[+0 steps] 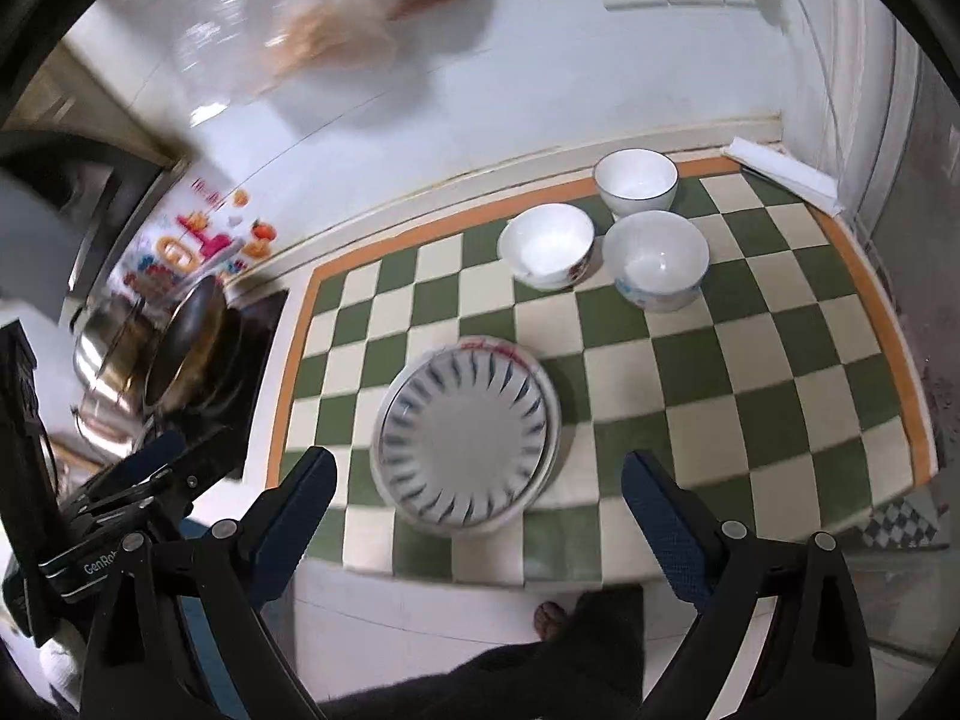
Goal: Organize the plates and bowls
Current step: 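Grasp a white bowl rim with the left gripper while the right gripper grasps another bowl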
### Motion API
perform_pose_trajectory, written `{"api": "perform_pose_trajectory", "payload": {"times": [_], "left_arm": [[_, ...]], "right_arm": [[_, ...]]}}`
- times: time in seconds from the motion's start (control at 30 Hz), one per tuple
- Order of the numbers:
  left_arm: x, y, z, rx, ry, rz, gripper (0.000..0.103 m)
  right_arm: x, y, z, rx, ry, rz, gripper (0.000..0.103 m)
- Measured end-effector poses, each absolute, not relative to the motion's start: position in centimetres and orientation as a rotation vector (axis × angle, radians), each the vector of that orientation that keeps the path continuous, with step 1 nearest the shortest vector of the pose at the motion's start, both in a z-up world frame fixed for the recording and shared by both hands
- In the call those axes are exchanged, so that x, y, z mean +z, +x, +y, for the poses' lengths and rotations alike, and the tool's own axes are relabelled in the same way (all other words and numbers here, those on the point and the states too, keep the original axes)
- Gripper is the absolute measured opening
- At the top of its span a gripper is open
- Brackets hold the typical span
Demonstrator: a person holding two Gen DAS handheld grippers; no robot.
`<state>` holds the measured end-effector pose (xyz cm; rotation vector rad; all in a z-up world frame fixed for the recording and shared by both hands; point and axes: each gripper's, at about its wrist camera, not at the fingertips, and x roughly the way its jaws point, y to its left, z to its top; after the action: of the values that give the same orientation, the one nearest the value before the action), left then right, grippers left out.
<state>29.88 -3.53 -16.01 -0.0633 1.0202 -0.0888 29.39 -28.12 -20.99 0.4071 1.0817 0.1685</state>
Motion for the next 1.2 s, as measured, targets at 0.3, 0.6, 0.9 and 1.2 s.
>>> {"api": "perform_pose_trajectory", "payload": {"times": [0.3,0.6,0.9,1.2], "left_arm": [[-22.6,44.8,-8.1,-0.105,-0.116,1.212,0.101],[-31.3,54.4,-10.6,-0.116,-0.203,1.428,0.068],[-36.2,56.9,-12.2,-0.148,-0.224,1.556,0.025],[-35.9,55.9,-12.8,-0.156,-0.231,1.557,0.016]], "right_arm": [[-26.6,46.3,-32.5,0.219,0.382,1.19,0.09],[-35.8,59.9,-34.2,0.253,0.36,1.396,0.062],[-40.5,63.5,-33.1,0.303,0.343,1.494,0.041],[-42.8,64.2,-32.4,0.27,0.3,1.547,0.009]]}}
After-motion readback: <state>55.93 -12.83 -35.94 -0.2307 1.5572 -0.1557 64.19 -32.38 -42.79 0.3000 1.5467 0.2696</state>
